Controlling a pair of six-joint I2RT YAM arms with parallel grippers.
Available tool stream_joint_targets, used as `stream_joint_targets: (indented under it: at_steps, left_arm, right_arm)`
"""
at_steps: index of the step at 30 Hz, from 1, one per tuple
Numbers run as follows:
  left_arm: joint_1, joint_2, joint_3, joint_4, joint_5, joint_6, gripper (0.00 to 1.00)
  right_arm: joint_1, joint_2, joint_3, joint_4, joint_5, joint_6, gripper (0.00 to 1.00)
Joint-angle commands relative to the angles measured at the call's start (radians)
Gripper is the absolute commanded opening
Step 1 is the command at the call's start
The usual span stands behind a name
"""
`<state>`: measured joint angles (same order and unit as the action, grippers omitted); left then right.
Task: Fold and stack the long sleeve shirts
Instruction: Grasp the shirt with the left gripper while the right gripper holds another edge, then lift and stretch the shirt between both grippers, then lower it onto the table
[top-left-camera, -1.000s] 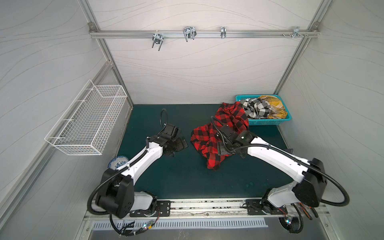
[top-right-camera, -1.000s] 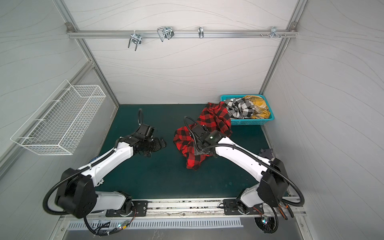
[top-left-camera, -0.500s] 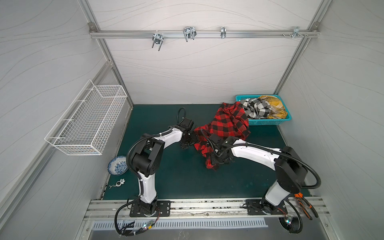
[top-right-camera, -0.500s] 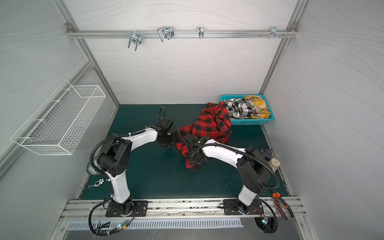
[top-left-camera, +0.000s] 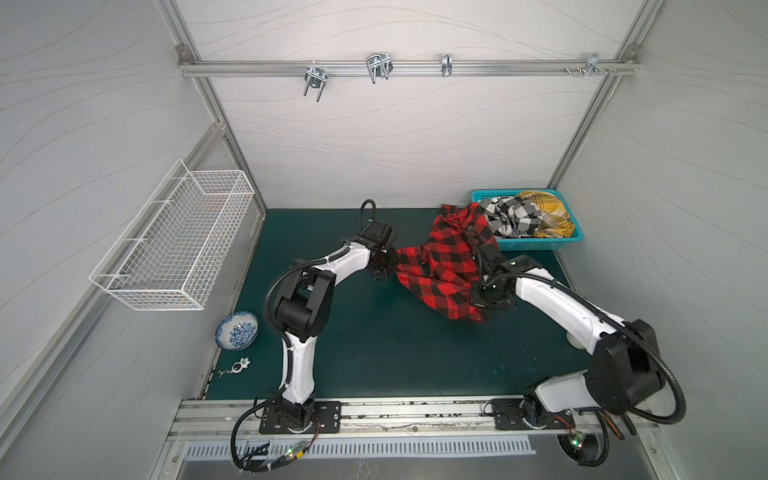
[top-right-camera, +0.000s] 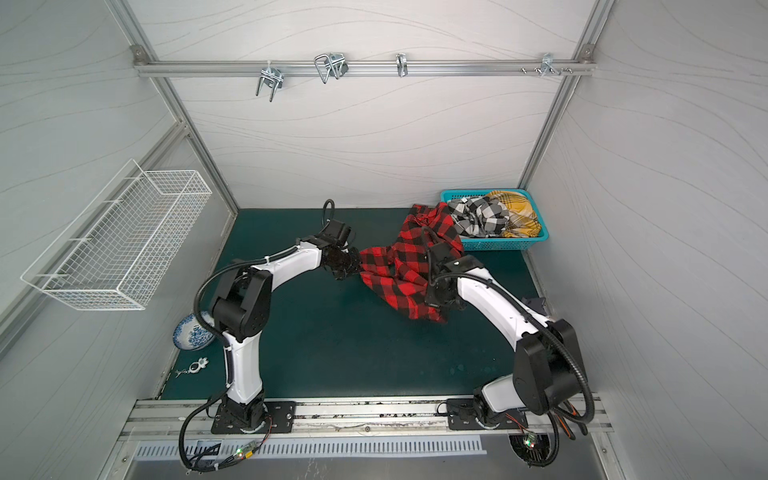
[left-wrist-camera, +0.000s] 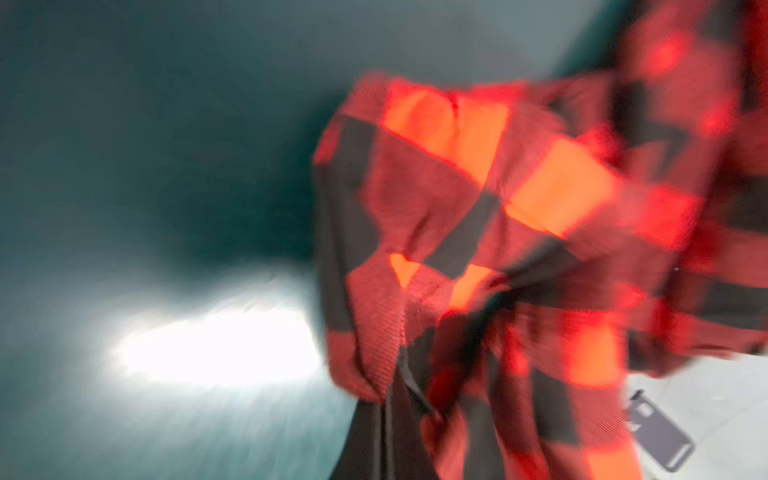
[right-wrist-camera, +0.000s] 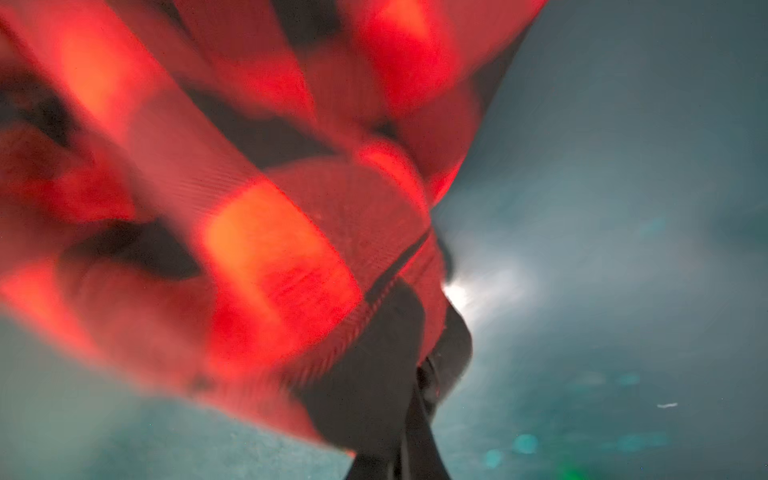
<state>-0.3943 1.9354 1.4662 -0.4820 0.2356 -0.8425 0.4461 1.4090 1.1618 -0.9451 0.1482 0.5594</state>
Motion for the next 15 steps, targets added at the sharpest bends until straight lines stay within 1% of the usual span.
stream_joint_targets:
  at_steps: [1, 3, 5, 6, 8, 10, 11, 12, 13, 14, 15]
  left_arm:
    - [0.104, -0.267, 0.084, -0.047, -0.142, 0.033, 0.00]
    - [0.146, -0.384, 0.122, -0.109, -0.237, 0.071, 0.00]
    - [0.183, -0.478, 0.152, -0.166, -0.327, 0.099, 0.00]
    - [0.203, -0.524, 0.162, -0.195, -0.367, 0.103, 0.00]
    - [0.243, -0.595, 0.176, -0.253, -0.420, 0.105, 0.00]
    - [0.263, -0.641, 0.183, -0.298, -0.447, 0.120, 0.00]
    - [0.264, -0.654, 0.178, -0.313, -0.440, 0.132, 0.00]
    - [0.264, -0.660, 0.168, -0.327, -0.409, 0.136, 0.00]
    - [0.261, -0.665, 0.150, -0.331, -0.370, 0.136, 0.00]
    - [0.258, -0.675, 0.107, -0.327, -0.330, 0.127, 0.00]
    - [0.248, -0.688, 0.047, -0.314, -0.291, 0.116, 0.00]
  right_arm:
    - [-0.024, -0.027, 0.212, -0.108, 0.085, -0.195, 0.00]
    - [-0.024, 0.021, 0.390, -0.130, 0.065, -0.271, 0.00]
    - [-0.022, 0.082, 0.570, -0.150, 0.028, -0.301, 0.00]
    - [-0.020, 0.114, 0.663, -0.153, -0.013, -0.315, 0.00]
    - [-0.002, 0.153, 0.794, -0.130, -0.105, -0.326, 0.00]
    - [0.026, 0.181, 0.872, -0.099, -0.143, -0.327, 0.00]
    - [0.040, 0.202, 0.901, -0.093, -0.144, -0.318, 0.00]
    - [0.047, 0.222, 0.912, -0.093, -0.149, -0.306, 0.01]
    - [0.049, 0.233, 0.908, -0.091, -0.161, -0.295, 0.06]
    - [0.049, 0.246, 0.874, -0.081, -0.168, -0.273, 0.21]
    - [0.048, 0.253, 0.825, -0.077, -0.153, -0.254, 0.39]
